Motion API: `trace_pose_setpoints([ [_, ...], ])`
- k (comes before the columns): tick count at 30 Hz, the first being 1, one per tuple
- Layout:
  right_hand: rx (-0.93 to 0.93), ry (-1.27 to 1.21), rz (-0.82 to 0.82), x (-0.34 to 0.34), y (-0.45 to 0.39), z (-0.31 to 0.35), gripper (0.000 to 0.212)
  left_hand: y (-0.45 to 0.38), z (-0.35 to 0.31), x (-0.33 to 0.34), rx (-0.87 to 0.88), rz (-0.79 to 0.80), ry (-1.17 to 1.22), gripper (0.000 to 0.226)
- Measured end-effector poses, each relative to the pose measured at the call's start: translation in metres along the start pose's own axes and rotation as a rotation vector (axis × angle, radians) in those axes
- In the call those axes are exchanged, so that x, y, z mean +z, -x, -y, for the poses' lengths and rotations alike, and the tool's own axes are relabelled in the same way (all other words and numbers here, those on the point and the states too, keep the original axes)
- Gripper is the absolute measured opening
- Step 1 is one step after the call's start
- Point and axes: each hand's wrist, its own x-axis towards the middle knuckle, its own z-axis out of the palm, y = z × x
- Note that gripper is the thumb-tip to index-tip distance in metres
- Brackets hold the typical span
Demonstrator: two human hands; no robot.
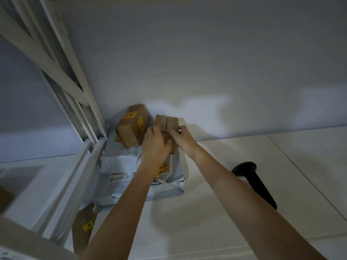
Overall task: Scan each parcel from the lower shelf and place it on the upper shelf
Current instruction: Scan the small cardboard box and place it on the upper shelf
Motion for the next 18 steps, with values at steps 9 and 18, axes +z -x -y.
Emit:
trace_pose_setpoints([
  [9,0.188,-0.123,-0.018,-0.046,0.009,-0.010,0.081,0.026,-0.029,0.008,0.144,0.044,0.242,0.049],
  [18,0.315,-0.033,0.066,-0.080,0.027,-0.027,0.059,0.038,-0.038,0.025,0.093,0.305,0.504,0.052],
])
